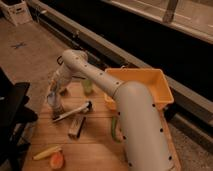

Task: Place towel in paper cup

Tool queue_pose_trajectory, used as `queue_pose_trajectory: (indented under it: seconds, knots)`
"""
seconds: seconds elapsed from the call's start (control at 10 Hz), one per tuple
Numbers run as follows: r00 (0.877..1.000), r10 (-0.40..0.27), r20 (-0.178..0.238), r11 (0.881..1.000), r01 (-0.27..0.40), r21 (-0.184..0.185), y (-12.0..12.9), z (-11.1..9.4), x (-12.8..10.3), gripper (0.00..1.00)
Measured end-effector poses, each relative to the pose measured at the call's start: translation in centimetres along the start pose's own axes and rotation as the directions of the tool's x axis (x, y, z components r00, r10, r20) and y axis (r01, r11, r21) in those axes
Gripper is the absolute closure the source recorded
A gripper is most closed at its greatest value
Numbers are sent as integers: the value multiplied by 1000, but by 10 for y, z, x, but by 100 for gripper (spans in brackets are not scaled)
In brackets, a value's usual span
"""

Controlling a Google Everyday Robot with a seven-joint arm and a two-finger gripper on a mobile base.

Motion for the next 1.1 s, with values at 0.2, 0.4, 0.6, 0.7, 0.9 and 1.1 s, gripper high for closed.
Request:
queue_pose_trajectory:
  seconds: [0.2, 0.4, 0.6, 0.7, 0.9, 1.1]
  knots:
    - [1000, -8, 5, 1000, 8, 1, -3, 0, -4, 20]
    - [1000, -17, 8, 1000, 17, 4, -6, -2, -8, 20]
    - [999, -37, 13, 999, 37, 9, -10, -6, -16, 20]
    - [999, -43, 13, 999, 43, 10, -12, -7, -19, 20]
    - [999, -42, -24, 999, 43, 30, -11, -26, -19, 20]
    - [996, -20, -81, 998, 25, 56, 2, -57, -15, 20]
